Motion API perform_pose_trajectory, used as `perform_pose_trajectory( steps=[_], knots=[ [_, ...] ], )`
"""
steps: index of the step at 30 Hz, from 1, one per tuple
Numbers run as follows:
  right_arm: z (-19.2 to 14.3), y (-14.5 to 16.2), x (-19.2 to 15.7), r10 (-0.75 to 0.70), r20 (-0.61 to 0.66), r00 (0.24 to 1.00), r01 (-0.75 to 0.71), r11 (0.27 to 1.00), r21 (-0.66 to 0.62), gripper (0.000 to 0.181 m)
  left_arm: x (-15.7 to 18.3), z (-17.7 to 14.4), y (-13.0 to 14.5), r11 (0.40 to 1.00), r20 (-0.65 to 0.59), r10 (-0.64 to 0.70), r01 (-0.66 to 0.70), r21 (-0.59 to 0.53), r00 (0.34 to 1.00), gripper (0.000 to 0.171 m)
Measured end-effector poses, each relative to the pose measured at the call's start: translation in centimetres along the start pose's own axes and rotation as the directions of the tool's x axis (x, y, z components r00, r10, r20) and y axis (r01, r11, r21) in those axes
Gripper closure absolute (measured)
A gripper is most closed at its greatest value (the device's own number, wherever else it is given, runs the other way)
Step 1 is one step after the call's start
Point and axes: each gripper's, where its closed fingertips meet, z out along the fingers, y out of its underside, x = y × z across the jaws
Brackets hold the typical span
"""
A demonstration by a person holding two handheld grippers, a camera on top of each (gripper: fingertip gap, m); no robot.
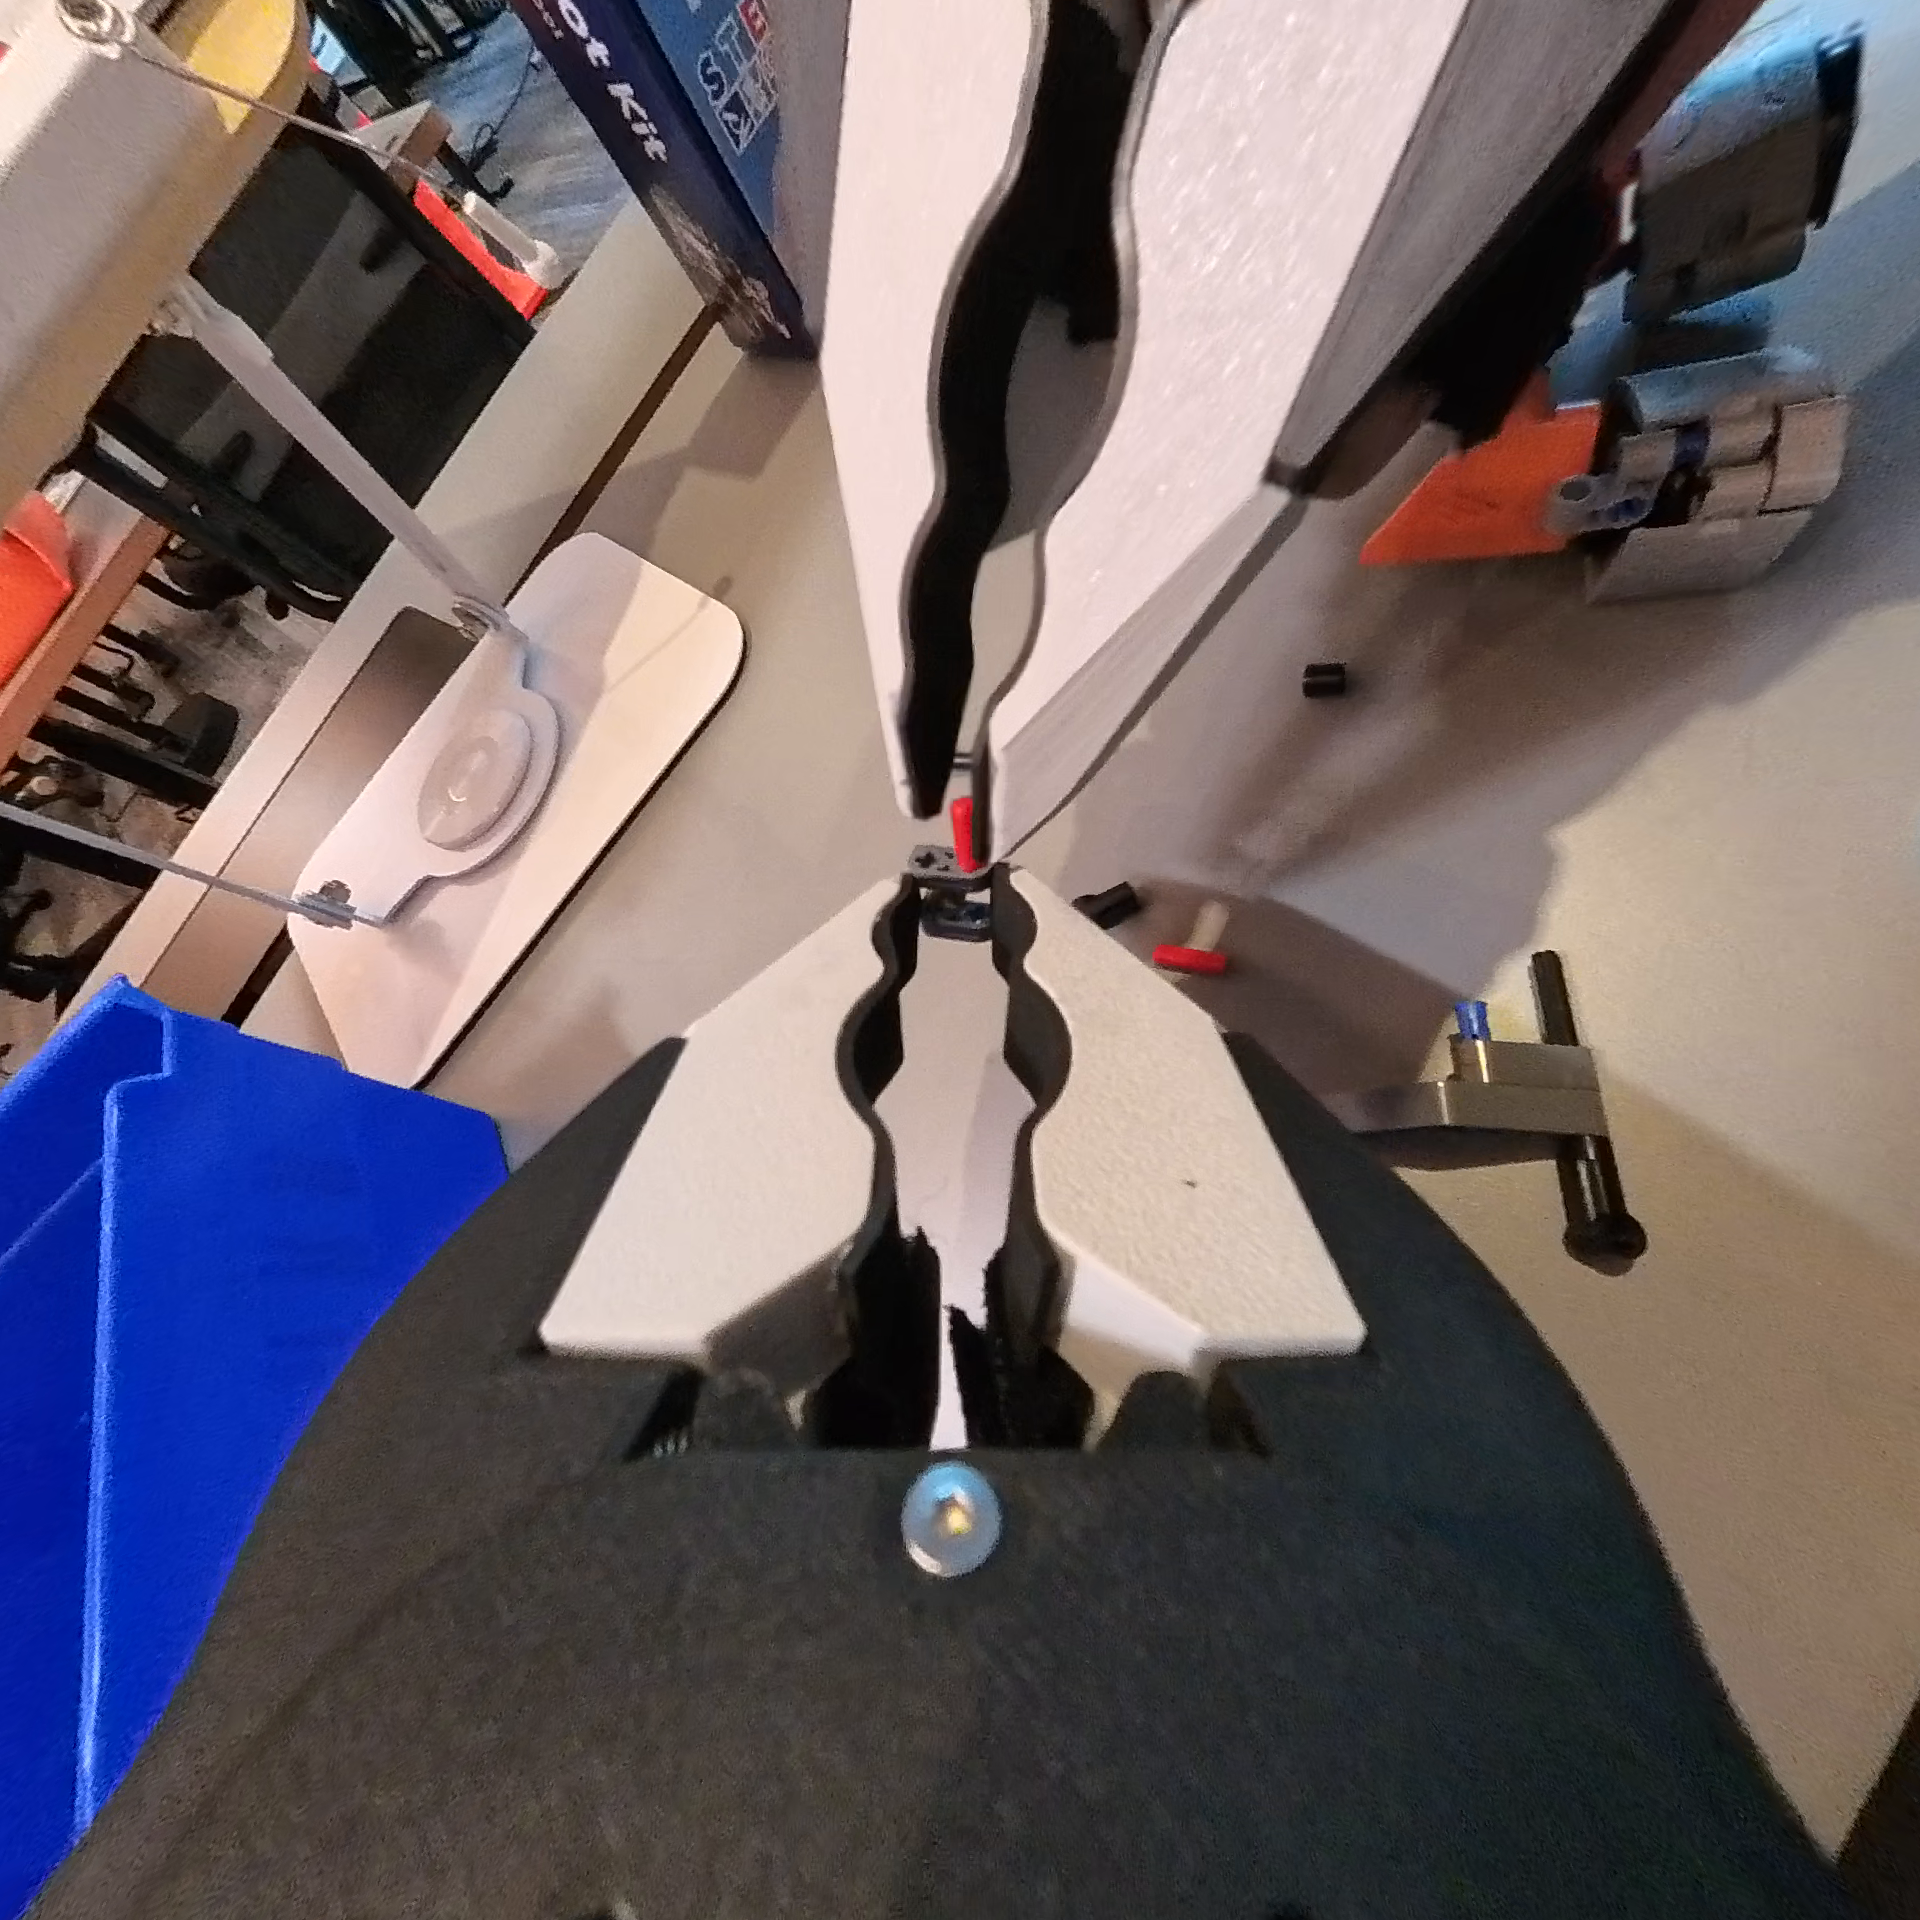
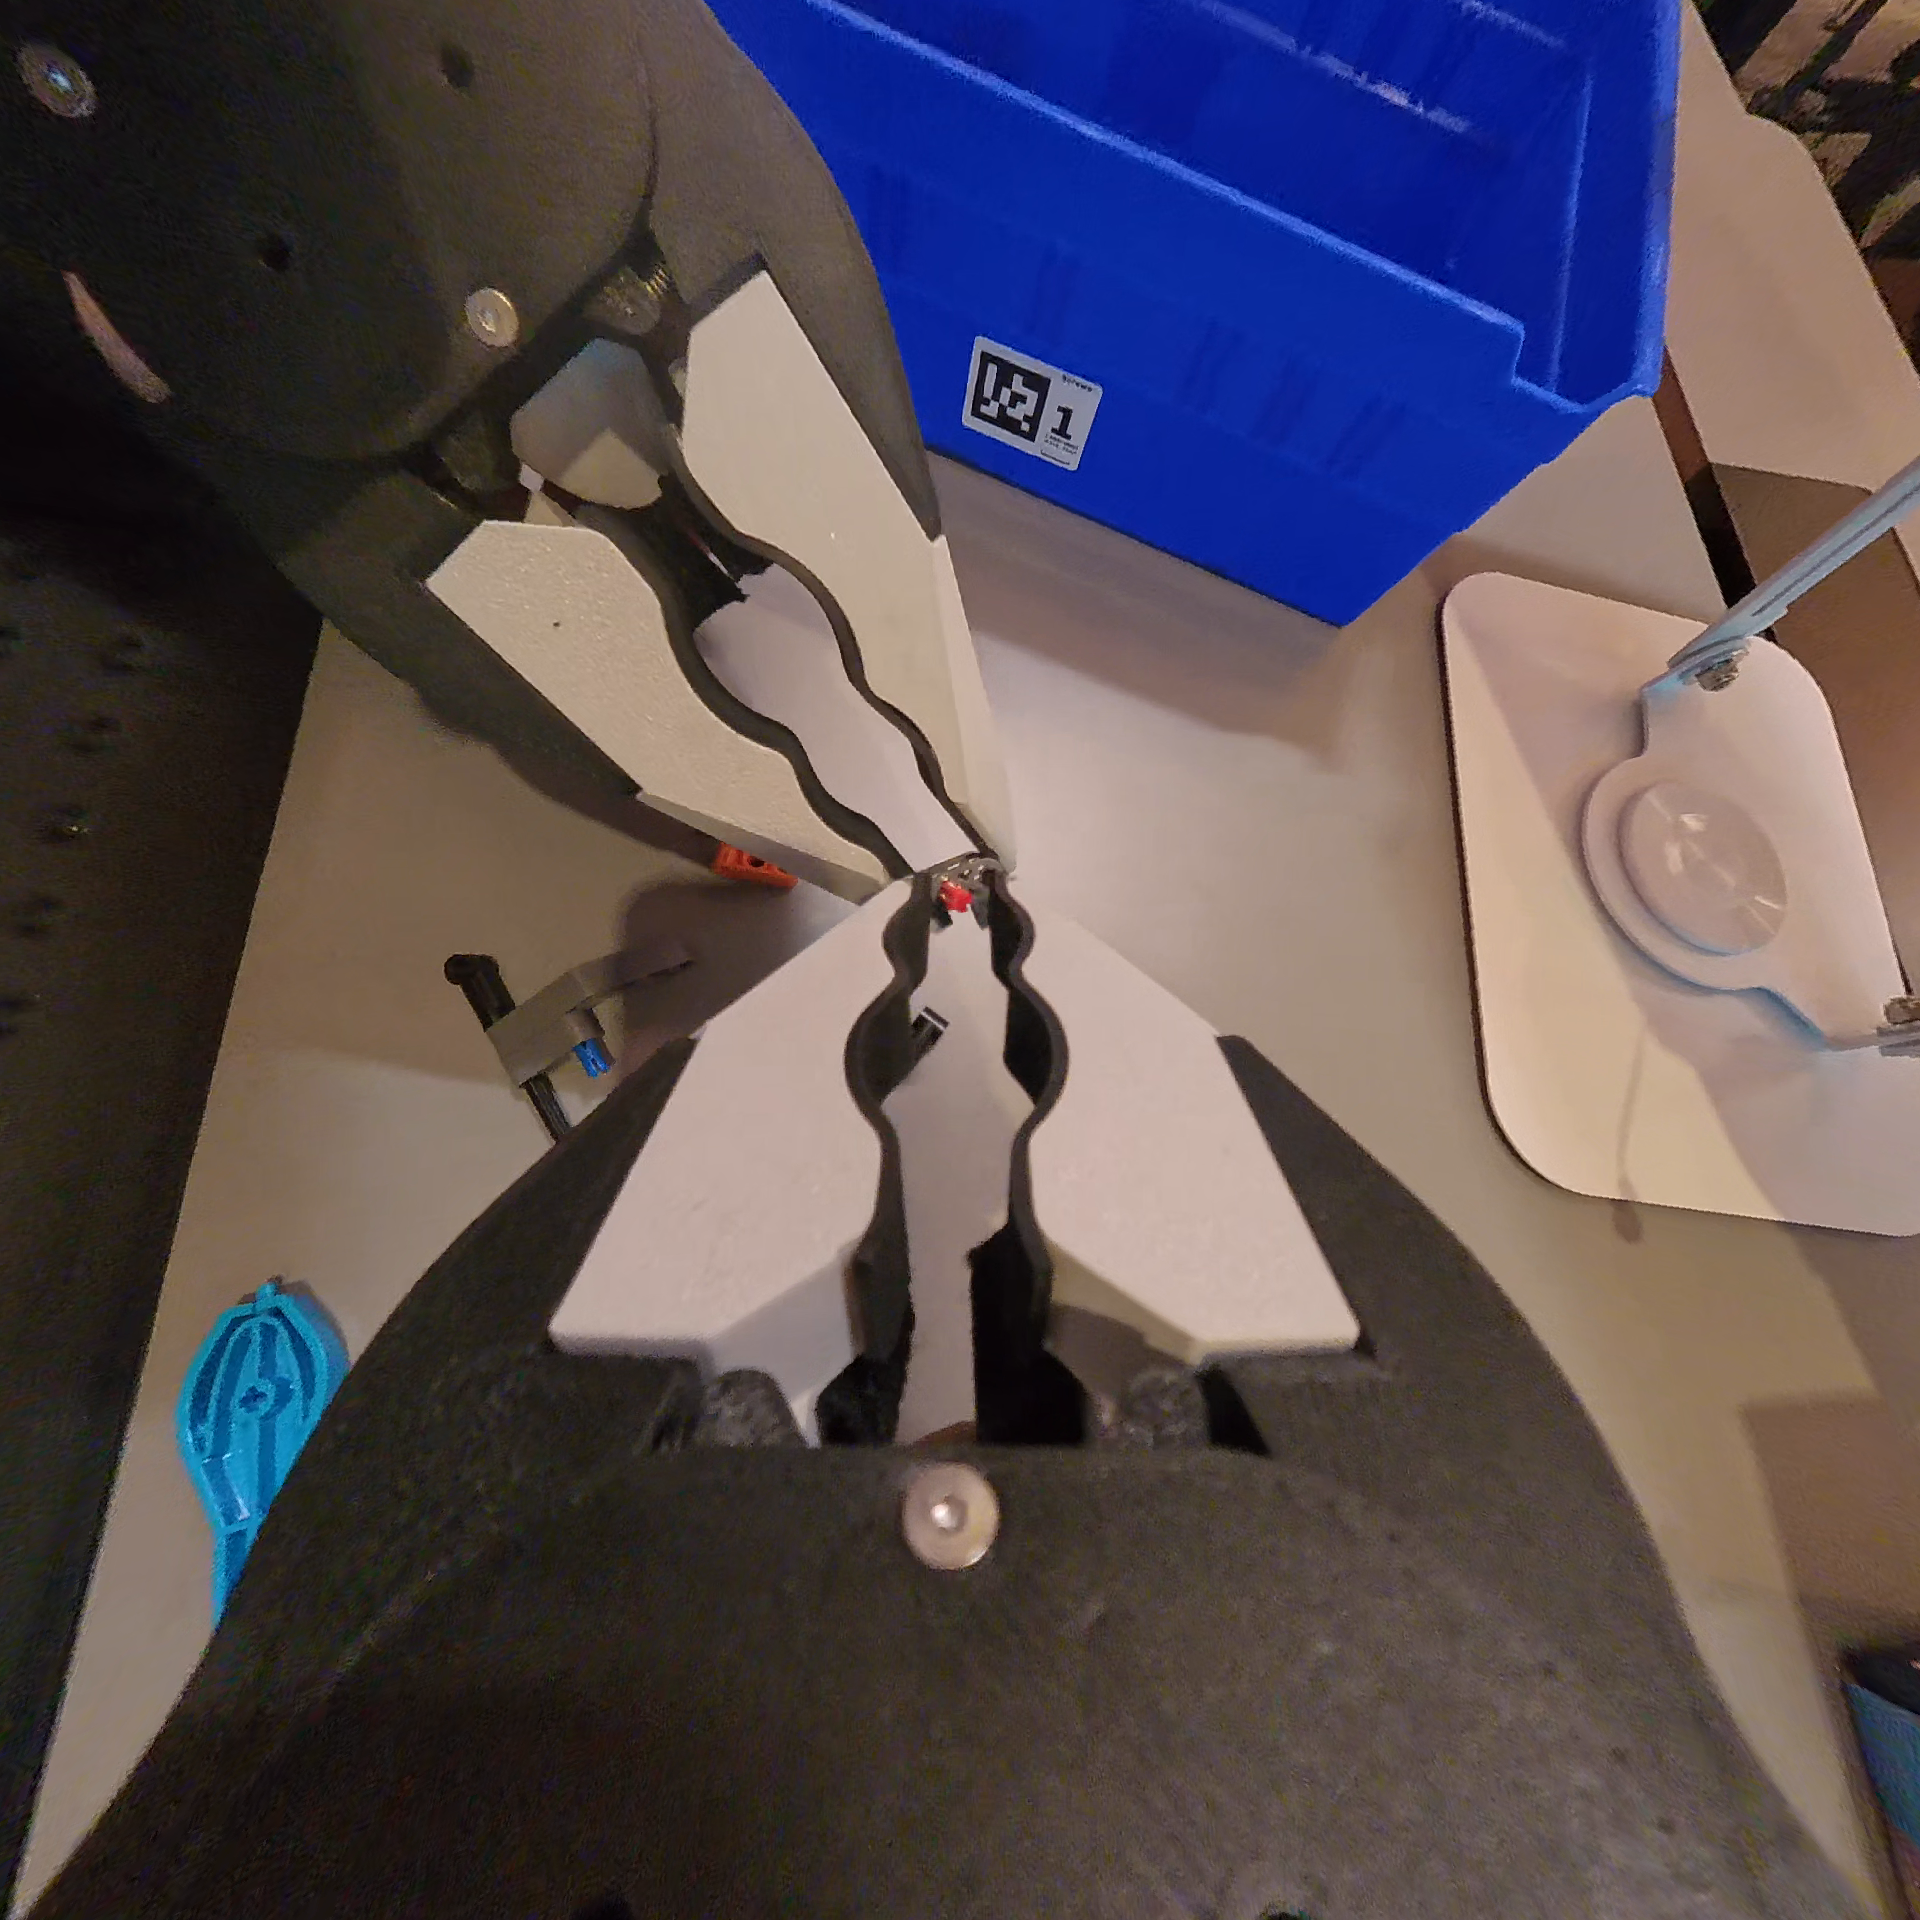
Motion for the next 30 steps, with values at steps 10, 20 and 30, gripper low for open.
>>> perform_pose_trajectory(
  steps=[10, 20, 30],
  knots=[
    [-1.0, 0.4, 0.5, -0.274, -0.135, 0.952, 0.258, 0.958, -0.122, 0.156, -0.2, -0.4, -0.6, 0.981, -0.102, -0.174, 0.182, 0.065, 0.979, 0.16],
    [-0.9, -0.6, 0.5, -0.581, -0.287, 0.762, 0.532, 0.813, -0.234, 0.159, -0.1, -0.8, -1.1, 0.913, -0.266, -0.363, 0.398, 0.092, 0.893, 0.161],
    [-0.9, -1.0, -0.7, -0.547, -0.233, 0.804, 0.515, 0.837, -0.184, 0.154, 0.3, -0.8, -0.9, 0.898, -0.318, -0.395, 0.436, 0.067, 0.862, 0.161]
  ],
)
